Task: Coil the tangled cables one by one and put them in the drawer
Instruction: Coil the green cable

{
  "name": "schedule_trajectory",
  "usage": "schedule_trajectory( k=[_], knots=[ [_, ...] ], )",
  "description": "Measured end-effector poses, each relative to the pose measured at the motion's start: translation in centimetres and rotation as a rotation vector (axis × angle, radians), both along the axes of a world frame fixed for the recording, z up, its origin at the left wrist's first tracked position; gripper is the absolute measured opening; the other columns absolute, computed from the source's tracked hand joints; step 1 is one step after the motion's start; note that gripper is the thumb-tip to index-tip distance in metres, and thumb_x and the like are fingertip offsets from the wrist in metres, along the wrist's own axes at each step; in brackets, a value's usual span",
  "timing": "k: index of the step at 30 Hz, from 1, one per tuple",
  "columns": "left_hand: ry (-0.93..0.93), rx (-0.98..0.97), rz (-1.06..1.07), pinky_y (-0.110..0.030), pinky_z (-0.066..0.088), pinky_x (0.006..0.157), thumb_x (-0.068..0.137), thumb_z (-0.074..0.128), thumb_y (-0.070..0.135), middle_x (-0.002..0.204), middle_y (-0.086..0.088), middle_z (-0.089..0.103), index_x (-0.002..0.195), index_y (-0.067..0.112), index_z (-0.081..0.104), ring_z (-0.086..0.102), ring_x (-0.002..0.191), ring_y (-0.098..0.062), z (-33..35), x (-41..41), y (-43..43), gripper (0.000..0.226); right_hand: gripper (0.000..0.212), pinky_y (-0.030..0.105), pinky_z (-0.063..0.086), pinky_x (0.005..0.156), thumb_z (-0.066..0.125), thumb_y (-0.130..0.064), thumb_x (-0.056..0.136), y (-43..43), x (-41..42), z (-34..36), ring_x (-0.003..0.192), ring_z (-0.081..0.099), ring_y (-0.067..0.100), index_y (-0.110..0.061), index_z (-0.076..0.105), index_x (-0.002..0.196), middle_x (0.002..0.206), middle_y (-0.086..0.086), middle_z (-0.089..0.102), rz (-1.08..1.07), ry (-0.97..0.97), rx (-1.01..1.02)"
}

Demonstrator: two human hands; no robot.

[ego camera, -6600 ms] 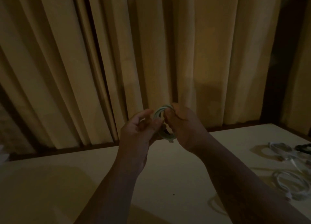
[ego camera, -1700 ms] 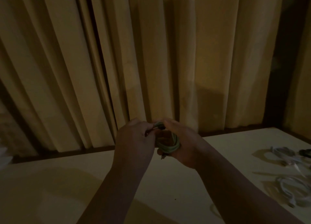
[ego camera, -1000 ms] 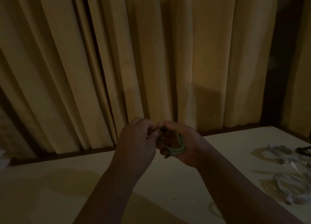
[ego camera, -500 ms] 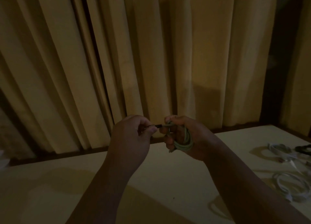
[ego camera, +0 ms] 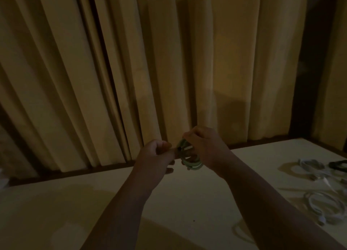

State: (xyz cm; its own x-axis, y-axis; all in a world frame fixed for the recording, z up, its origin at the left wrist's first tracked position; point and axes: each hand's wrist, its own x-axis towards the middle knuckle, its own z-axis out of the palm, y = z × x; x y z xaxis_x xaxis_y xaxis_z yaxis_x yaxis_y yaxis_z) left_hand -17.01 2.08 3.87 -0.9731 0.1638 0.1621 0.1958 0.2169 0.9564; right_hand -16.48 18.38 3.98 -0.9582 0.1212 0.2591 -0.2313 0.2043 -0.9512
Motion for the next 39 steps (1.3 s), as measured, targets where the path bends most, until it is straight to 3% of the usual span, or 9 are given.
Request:
schedule_trajectory(
  k=[5,11,16,22,25,30,34,36,39],
  knots=[
    [-0.263,0.243,-0.129,-0.042,0.059,0.073,0.098,0.060,0.034,0.100,-0.013,0.075,0.109,0.012,0.070,0.072,0.080,-0.028,0.4,0.0,-0.4,0.026,0.021,0.042,0.063,0.079,0.060,-0.024,0.099,0.1,0.4,0.2,0.080,0.076,0.024,-0.008,0.072,0.092,0.089,0.012,0.075,0.030,-0.073,0.070],
    [-0.309,0.244,-0.126,-0.033,0.054,0.060,0.093,0.066,0.015,0.078,-0.008,0.075,0.102,0.003,0.072,0.066,0.063,-0.020,-0.3,-0.3,-0.2,0.017,0.027,0.025,0.049,0.055,0.063,-0.032,0.096,0.1,0.4,0.1,0.062,0.060,0.014,-0.007,0.073,0.088,0.081,0.006,0.073,0.002,-0.192,0.133],
    [-0.368,0.391,0.004,-0.030,0.054,0.052,0.094,0.065,0.011,0.086,-0.014,0.070,0.102,0.001,0.072,0.064,0.067,-0.025,-1.1,-1.1,-0.1,0.015,0.045,0.035,0.059,0.072,0.058,-0.051,0.096,1.1,0.4,0.7,0.078,0.066,0.021,-0.009,0.065,0.109,0.090,0.008,0.070,0.055,-0.328,-0.111],
    [-0.495,0.604,0.080,-0.029,0.058,0.052,0.091,0.069,0.008,0.088,-0.015,0.071,0.095,-0.001,0.071,0.066,0.072,-0.029,-1.0,-1.1,0.3,0.010,0.023,0.040,0.059,0.076,0.068,-0.019,0.094,3.0,1.1,0.9,0.094,0.075,0.028,-0.006,0.065,0.113,0.100,0.013,0.077,0.194,-0.336,-0.148],
    [-0.530,0.635,0.021,-0.028,0.058,0.053,0.089,0.069,0.006,0.080,-0.014,0.072,0.093,-0.001,0.072,0.066,0.066,-0.026,-1.2,-1.1,0.6,0.009,0.029,0.039,0.061,0.079,0.069,0.002,0.088,3.1,1.3,0.4,0.099,0.073,0.031,-0.002,0.063,0.117,0.112,0.019,0.071,0.156,-0.278,-0.182],
    [-0.476,0.570,-0.002,-0.029,0.061,0.057,0.091,0.068,0.006,0.083,-0.013,0.073,0.095,0.001,0.070,0.068,0.073,-0.024,-2.1,-0.5,2.5,0.008,0.021,0.031,0.061,0.063,0.073,0.011,0.083,3.4,3.8,-0.4,0.093,0.071,0.035,0.002,0.062,0.097,0.104,0.023,0.064,-0.116,-0.127,-0.383],
    [-0.427,0.381,-0.063,-0.027,0.059,0.053,0.096,0.063,0.010,0.086,-0.008,0.076,0.100,0.007,0.072,0.072,0.074,-0.023,-2.6,0.9,5.8,0.010,0.014,0.041,0.063,0.074,0.067,0.012,0.087,6.4,5.7,-0.6,0.091,0.070,0.034,0.000,0.063,0.080,0.091,0.020,0.065,-0.308,-0.121,-0.278],
    [-0.416,0.306,-0.123,-0.028,0.057,0.053,0.098,0.062,0.016,0.093,-0.006,0.078,0.103,0.010,0.072,0.074,0.079,-0.024,-2.7,1.6,7.7,0.013,0.004,0.048,0.062,0.080,0.065,0.008,0.089,8.9,5.8,-0.7,0.093,0.070,0.037,0.005,0.066,0.088,0.092,0.020,0.066,-0.397,-0.172,-0.196],
    [-0.399,0.174,-0.211,-0.034,0.059,0.065,0.096,0.066,0.023,0.099,-0.006,0.077,0.103,0.013,0.073,0.073,0.091,-0.027,-2.8,2.2,11.2,0.015,0.013,0.045,0.064,0.073,0.068,-0.004,0.092,12.3,5.6,-1.1,0.087,0.074,0.034,0.004,0.066,0.102,0.101,0.022,0.071,-0.493,-0.275,-0.092]
  ],
)
